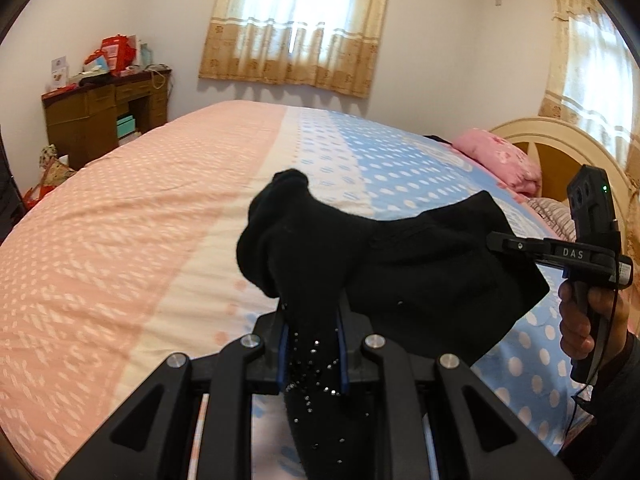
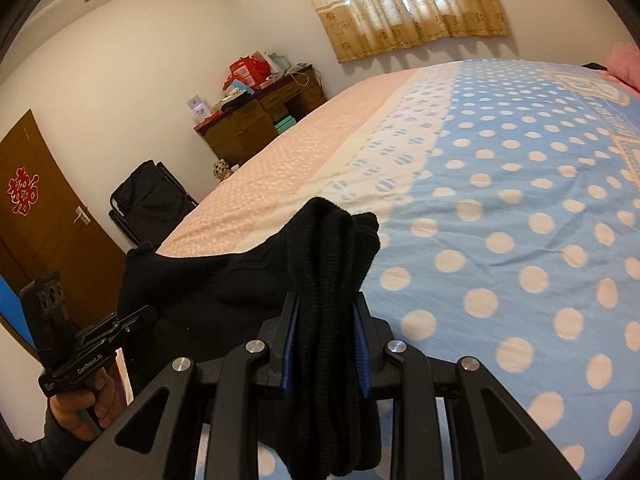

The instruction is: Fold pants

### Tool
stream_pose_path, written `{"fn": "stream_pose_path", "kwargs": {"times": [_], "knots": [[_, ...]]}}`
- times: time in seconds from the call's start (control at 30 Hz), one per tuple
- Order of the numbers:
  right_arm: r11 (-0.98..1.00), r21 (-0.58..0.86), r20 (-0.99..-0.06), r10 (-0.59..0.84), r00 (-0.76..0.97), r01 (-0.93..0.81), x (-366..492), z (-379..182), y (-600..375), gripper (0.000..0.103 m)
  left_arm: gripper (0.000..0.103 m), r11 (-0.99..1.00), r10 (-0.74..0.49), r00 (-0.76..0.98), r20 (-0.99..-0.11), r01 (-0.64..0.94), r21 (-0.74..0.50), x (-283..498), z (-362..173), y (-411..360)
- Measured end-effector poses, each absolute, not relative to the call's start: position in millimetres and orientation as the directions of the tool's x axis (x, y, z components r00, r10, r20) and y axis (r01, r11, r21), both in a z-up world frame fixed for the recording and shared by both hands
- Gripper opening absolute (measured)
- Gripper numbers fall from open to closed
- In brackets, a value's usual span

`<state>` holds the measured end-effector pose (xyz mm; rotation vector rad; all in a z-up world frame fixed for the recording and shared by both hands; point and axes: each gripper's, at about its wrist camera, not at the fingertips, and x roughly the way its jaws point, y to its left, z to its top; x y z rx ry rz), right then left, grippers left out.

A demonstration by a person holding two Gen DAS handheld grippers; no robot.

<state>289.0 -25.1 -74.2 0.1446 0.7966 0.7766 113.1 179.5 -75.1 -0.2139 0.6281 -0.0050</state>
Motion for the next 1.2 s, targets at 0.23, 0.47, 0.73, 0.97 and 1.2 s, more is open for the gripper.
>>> {"fn": "stream_pose_path", "kwargs": {"times": [0.23, 0.47, 0.73, 0.97, 1.2], "knots": [[0.716, 0.408, -0.609, 0.675, 0.416, -0.566, 300.5, -84.2, -13.1, 0.026, 0.019, 0.977, -0.05, 0.796, -0.603, -0.086, -0.194, 120.0, -82.8, 185.9], [0.712, 0.415, -0.614, 0.679, 0.403, -0.567, 306.4, -88.3, -5.5, 0.026, 0.019, 0.976, -0.047, 0.791, -0.61, -0.093, -0.197, 122.5, -85.7, 194.7], [0.713, 0.422, -0.637, 0.672, 0.377, -0.559, 321.0, -100.7, 4.4, 0.026, 0.019, 0.974, -0.04, 0.77, -0.637, -0.113, -0.198, 130.1, -98.6, 202.8], [0.719, 0.429, -0.651, 0.666, 0.365, -0.546, 325.0, -111.9, 6.4, 0.026, 0.021, 0.975, -0.033, 0.751, -0.659, -0.119, -0.185, 131.9, -109.7, 206.0], [0.744, 0.414, -0.678, 0.636, 0.368, -0.525, 331.9, -125.5, 7.7, 0.029, 0.036, 0.98, 0.052, 0.729, -0.682, -0.17, -0.107, 130.6, -119.7, 210.2]]}}
